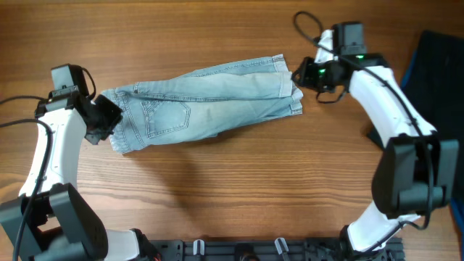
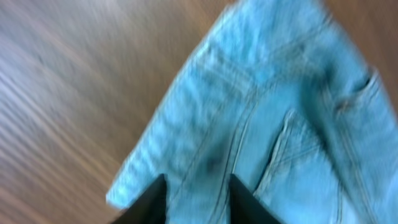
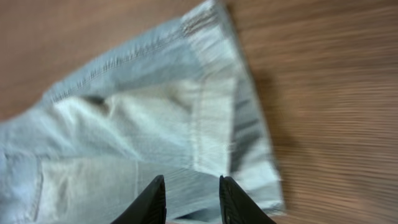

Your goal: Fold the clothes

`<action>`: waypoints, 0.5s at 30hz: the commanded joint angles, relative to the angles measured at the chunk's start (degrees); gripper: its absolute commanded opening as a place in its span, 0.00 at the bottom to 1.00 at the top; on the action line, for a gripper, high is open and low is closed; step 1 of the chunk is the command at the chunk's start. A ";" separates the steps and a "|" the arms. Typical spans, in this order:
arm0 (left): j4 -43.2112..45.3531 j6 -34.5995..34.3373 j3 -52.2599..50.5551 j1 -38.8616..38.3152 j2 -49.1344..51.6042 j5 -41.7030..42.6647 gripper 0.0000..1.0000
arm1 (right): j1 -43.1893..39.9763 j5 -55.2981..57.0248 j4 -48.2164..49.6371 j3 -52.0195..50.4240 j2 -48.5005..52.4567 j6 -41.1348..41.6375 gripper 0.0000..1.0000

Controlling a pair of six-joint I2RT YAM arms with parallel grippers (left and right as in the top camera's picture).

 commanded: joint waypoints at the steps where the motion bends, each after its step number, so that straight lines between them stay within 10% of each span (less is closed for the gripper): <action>1: -5.51 1.86 0.66 -0.04 -0.33 7.23 0.26 | 2.34 -0.26 0.94 -1.05 4.63 -4.13 0.28; 6: -7.98 2.23 -1.36 -0.31 -0.33 7.34 0.31 | 2.40 -0.17 0.76 -1.14 7.61 -4.13 0.17; 9: -5.27 2.19 -3.80 -1.84 -0.31 7.37 0.31 | 2.40 1.53 0.74 -1.14 9.79 -4.09 0.45; 15: -1.73 2.21 -5.27 -8.26 -0.31 7.34 0.34 | 2.40 1.42 1.18 -1.14 10.49 -4.11 0.38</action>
